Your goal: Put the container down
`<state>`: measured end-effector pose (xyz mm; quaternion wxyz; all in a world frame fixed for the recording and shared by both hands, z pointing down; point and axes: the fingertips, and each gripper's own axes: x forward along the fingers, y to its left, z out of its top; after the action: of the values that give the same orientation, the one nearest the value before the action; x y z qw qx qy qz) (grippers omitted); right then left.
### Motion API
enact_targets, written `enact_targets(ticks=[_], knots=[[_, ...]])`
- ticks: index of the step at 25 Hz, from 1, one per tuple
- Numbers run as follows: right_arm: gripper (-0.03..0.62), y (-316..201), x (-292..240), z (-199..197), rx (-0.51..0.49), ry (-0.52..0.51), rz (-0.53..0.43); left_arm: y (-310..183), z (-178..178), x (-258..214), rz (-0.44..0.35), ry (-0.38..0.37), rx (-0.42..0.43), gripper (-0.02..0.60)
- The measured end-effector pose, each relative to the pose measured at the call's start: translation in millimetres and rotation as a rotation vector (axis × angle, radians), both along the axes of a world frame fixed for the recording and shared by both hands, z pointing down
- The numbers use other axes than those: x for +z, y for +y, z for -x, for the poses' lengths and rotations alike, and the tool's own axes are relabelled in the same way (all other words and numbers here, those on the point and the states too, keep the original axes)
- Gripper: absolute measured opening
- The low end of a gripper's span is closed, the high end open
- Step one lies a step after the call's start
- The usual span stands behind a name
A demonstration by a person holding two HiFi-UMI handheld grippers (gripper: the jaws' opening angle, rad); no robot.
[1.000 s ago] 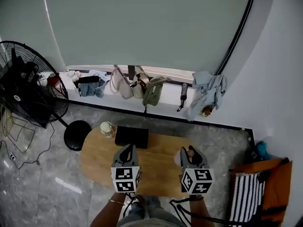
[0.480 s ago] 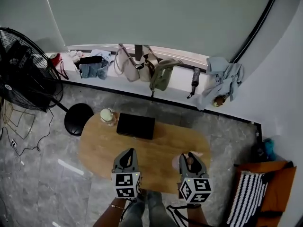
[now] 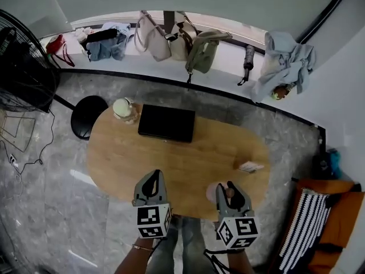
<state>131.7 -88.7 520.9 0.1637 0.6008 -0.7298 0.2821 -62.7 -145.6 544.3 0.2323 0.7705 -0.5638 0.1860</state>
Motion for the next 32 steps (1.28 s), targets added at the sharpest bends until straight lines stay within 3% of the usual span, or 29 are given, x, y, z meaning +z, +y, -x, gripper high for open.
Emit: enact_targets(ticks=[11,32], knots=[[0.126,17.0,82.2,13.7,0.021,0.002,0.069,18.1,23.9,80.9,0.065,-0.009,-0.02,-0.003],[0.126,-28.7,133.0,2.1,0.024,0.025,0.102,0.8,18.4,109.6,0.103,-0.013,-0.01,-0.003]])
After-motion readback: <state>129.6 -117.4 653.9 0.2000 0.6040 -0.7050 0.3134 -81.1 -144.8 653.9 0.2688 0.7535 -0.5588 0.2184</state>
